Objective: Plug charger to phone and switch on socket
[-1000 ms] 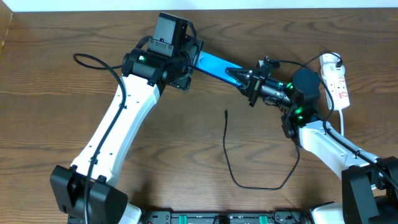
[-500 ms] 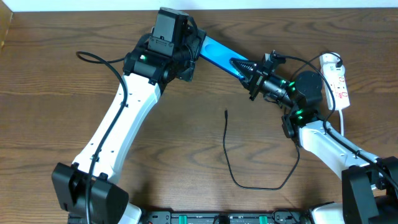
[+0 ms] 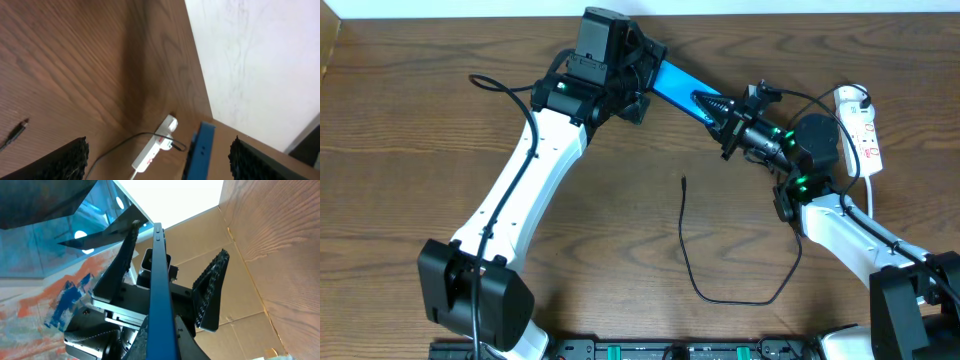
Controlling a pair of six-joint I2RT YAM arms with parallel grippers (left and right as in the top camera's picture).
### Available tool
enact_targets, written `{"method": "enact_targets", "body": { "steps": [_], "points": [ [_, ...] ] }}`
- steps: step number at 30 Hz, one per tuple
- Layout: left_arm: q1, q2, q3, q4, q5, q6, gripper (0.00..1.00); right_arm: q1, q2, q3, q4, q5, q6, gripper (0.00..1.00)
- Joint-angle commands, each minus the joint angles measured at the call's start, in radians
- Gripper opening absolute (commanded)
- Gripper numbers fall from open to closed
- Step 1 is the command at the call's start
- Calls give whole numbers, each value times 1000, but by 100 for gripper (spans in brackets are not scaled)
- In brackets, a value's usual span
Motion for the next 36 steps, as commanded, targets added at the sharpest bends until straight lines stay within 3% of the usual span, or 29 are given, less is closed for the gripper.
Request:
{"method": "enact_targets", "body": {
  "steps": [1,3,7,8,10,12,13,15,28,36],
  "points": [
    [2,7,2,17,18,26,89,-2,-5,16,14,13,6,1],
    [2,10,2,26,18,25,86,-2,-5,16,16,13,6,1],
    [2,12,2,40,18,25,45,-2,-5,16,16,11,6,1],
    [2,12,2,41,18,24,44,-2,-5,16,16,12,6,1],
    [2,12,2,43,18,25,47,-3,-5,16,19,16,6,1],
    [2,12,2,44,18,26,65,-3,-5,16,24,29,6,1],
    [2,12,2,45,18,26,80,-3,-5,16,27,37,6,1],
    [2,12,2,60,19,44,90,-3,-5,16,31,51,6,1],
    [2,13,1,137,71,195,92,-13,-5,16,31,83,6,1],
    [2,15,-13,144,58,175,89,-27,-5,16,34,90,6,1]
  ]
}}
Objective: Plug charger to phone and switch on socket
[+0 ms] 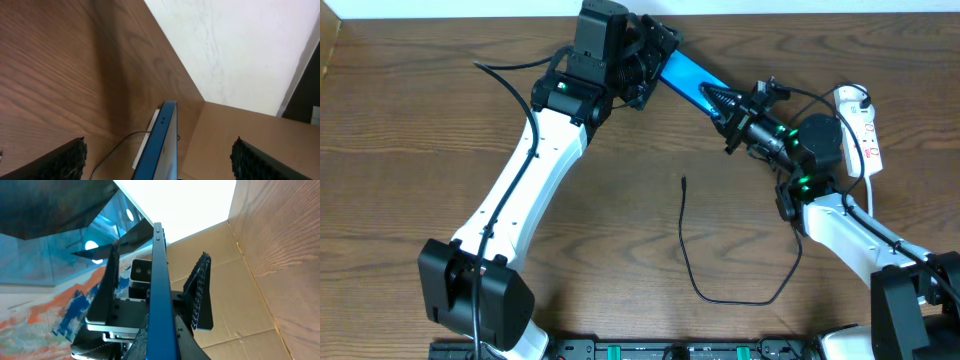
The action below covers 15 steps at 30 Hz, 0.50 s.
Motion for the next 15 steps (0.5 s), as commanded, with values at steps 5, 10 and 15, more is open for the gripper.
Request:
{"method": "enact_targets", "body": {
  "steps": [5,10,15],
  "points": [
    [3,14,-27,4,-41,-47,90,-17,-5,16,18,20,6,1],
    [3,14,-27,0,-37,-47,93,-17,-5,16,18,12,6,1],
    [5,19,-29,1,-40,-48,94,-17,-5,16,18,9,6,1]
  ]
}}
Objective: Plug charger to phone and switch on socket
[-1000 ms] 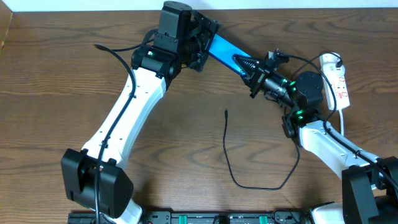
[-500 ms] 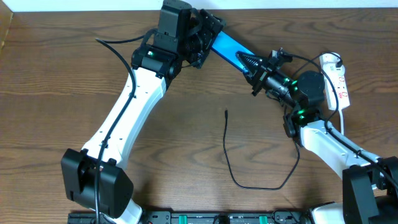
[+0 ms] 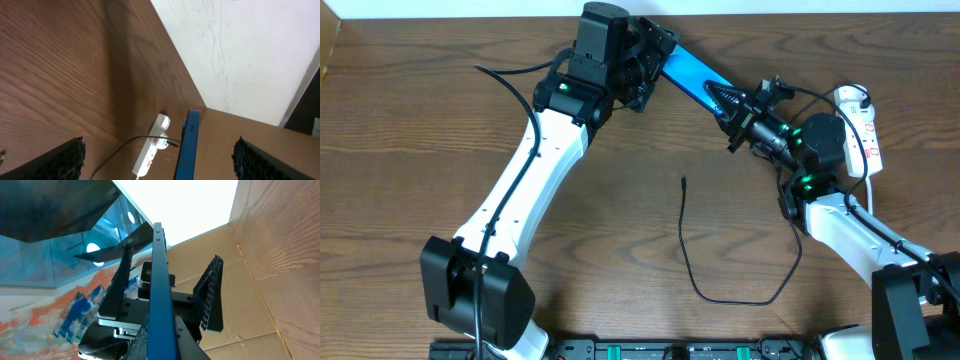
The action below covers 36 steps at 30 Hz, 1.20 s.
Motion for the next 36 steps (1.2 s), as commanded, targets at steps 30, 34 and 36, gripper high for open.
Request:
{"method": "enact_targets", "body": {
  "steps": [30,34,36],
  "points": [
    [11,39,-140,391,181,15,94,-40,-5,15,2,-42,6,1],
    [7,39,-140,393,180,19,80,-40,-5,15,2,-42,6,1],
    [7,39,-140,392,180,19,68,-40,-5,16,2,-42,6,1]
  ]
}}
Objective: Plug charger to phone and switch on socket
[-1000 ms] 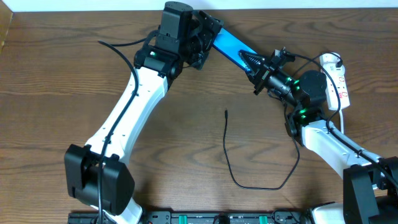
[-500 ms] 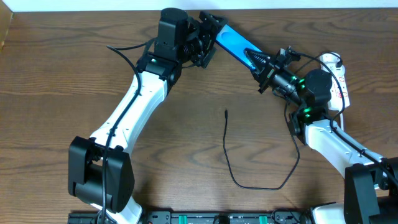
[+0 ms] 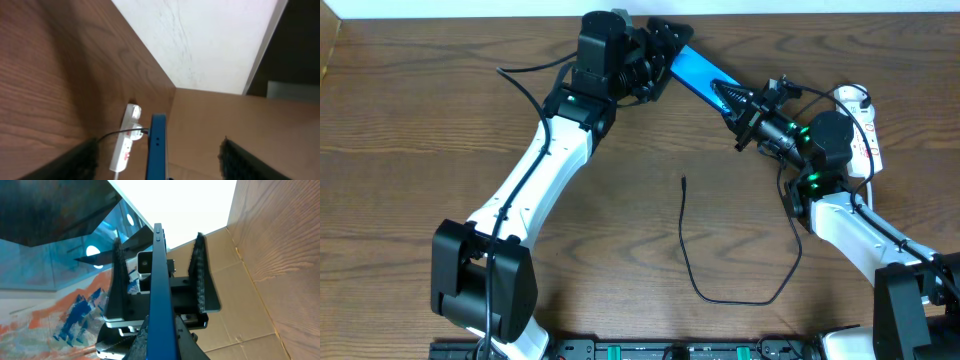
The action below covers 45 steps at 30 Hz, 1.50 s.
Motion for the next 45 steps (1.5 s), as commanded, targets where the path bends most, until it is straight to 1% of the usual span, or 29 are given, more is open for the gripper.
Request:
{"method": "enact_targets", "body": {
  "steps": [1,2,7,8,9,17,21,29,30,31,32,33,34,35,38,41,43,45],
  "points": [
    [-2,11,3,3,14,28,64,0,-5,16,11,-5,6,1],
    [-2,11,3,3,14,29,60,0,-5,16,11,-5,6,1],
    [-2,11,3,3,13,36,51,0,-5,15,11,-9,6,1],
    [-2,11,3,3,12,39,45,0,-5,16,11,-12,6,1],
    [-2,11,3,3,11,43,42,0,-5,15,11,-15,6,1],
    [-2,11,2,3,8,51,23,0,-5,16,11,-24,6,1],
    [-2,11,2,3,7,51,8,0,-5,15,11,-25,6,1],
    [-2,11,2,3,4,50,7,0,-5,16,11,-28,6,1],
    [-2,11,2,3,4,50,7,0,-5,15,11,-30,6,8],
    [-2,11,2,3,4,50,8,0,-5,16,12,-34,6,19],
    [-2,11,2,3,4,50,7,0,-5,15,12,-38,6,35],
    [-2,11,2,4,4,50,7,0,-5,15,11,-46,6,74],
    [-2,11,2,4,4,50,7,0,-5,15,11,-47,6,90],
    [1,11,2,4,3,50,7,0,-5,15,11,-47,5,99],
    [23,11,2,4,5,50,7,-6,-5,15,11,-50,-33,99],
    [70,11,2,4,16,50,7,-32,-5,15,11,-110,-103,99],
    [103,11,2,8,46,49,7,-50,-5,15,10,-149,-156,99],
    [147,11,2,21,113,50,8,-71,-5,15,1,-193,-250,99]
  ]
}}
